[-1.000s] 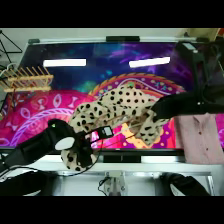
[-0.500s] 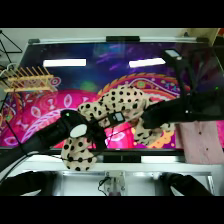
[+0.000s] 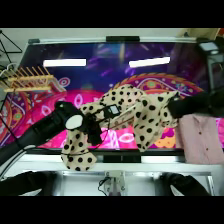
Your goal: Fold the shirts.
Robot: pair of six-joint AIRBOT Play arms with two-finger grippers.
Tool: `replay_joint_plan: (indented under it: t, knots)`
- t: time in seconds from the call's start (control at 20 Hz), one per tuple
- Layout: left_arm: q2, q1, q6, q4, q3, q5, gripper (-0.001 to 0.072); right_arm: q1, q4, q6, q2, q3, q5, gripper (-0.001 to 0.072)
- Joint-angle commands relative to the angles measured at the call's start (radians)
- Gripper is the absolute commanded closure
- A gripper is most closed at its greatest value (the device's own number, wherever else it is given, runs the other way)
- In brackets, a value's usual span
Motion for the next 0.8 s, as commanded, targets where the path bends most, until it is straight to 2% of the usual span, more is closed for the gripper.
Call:
replay_joint_plan:
  t: [0.0,0.1,0.15,0.2,0.35,0.45,0.6,0.75]
  knots:
    - [0.017,0.003,0.019,0.041,0.002,-0.06,0.0668,-0.25,-0.042,-0.222,-0.021,-0.024,-0.038,0.011]
    - [0.037,0.004,0.049,0.053,0.003,-0.061,0.0668,-0.364,0.056,-0.381,-0.067,-0.044,-0.108,0.011]
    - [0.039,0.004,0.052,0.053,0.002,-0.063,0.0668,-0.391,0.11,-0.496,-0.094,-0.047,-0.134,0.011]
    - [0.039,0.004,0.06,0.053,0.002,-0.065,0.0668,-0.397,0.155,-0.64,-0.124,-0.047,-0.133,0.011]
    - [0.035,0.003,0.07,0.052,0.002,-0.066,0.0668,-0.397,0.281,-1.163,-0.219,-0.047,-0.113,0.011]
    - [0.035,0.004,0.079,0.053,0.002,-0.065,0.0668,-0.397,0.362,-1.383,-0.273,-0.047,-0.087,0.011]
    - [0.034,0.004,0.085,0.053,0.002,-0.055,0.0668,-0.397,0.454,-1.559,-0.339,-0.047,-0.021,0.011]
    - [0.034,0.004,0.114,0.052,0.002,-0.042,0.0668,-0.397,0.485,-1.613,-0.399,-0.047,-0.01,0.0111]
